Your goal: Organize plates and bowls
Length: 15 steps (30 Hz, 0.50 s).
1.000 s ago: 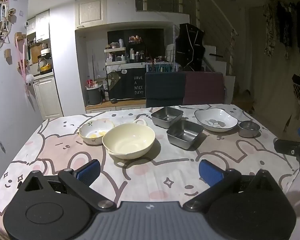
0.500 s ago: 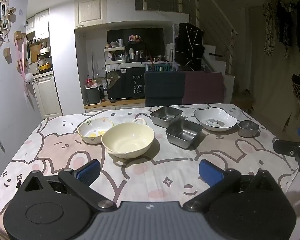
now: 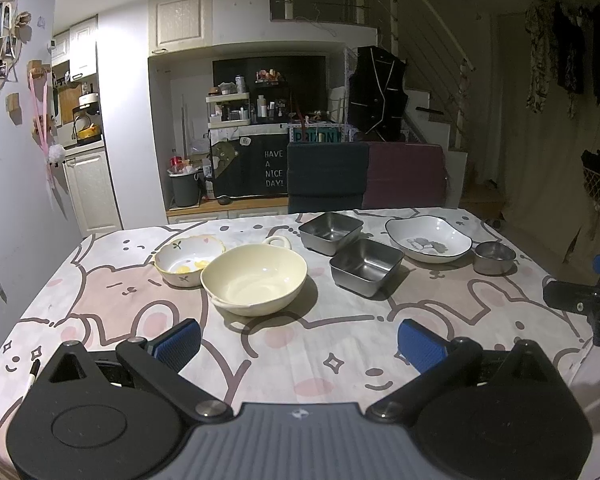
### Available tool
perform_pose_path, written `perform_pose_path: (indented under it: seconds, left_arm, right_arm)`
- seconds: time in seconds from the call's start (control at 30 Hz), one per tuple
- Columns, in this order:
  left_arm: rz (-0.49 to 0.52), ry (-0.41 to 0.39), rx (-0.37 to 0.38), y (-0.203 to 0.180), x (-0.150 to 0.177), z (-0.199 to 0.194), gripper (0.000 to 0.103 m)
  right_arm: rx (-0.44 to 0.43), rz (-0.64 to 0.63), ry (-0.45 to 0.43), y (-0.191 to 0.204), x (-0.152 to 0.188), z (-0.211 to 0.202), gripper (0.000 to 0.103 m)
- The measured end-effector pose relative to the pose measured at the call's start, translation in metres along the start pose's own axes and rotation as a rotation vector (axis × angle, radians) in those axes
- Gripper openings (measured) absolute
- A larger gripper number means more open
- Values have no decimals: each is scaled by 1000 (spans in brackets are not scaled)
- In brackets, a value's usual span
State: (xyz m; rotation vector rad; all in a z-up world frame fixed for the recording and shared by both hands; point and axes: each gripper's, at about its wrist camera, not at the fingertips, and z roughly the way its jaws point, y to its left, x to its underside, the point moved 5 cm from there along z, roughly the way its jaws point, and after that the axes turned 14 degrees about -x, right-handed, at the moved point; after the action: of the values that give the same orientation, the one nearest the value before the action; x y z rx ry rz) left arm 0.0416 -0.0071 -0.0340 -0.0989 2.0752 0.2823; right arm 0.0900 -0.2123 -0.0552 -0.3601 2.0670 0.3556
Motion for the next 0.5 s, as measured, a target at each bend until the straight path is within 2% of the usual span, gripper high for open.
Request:
perform_pose_path:
  seconds: [0.5]
  left_arm:
    - [-3, 3, 4, -4, 2, 2, 103]
  right_arm:
    - [0, -1, 3, 1, 0, 0, 103]
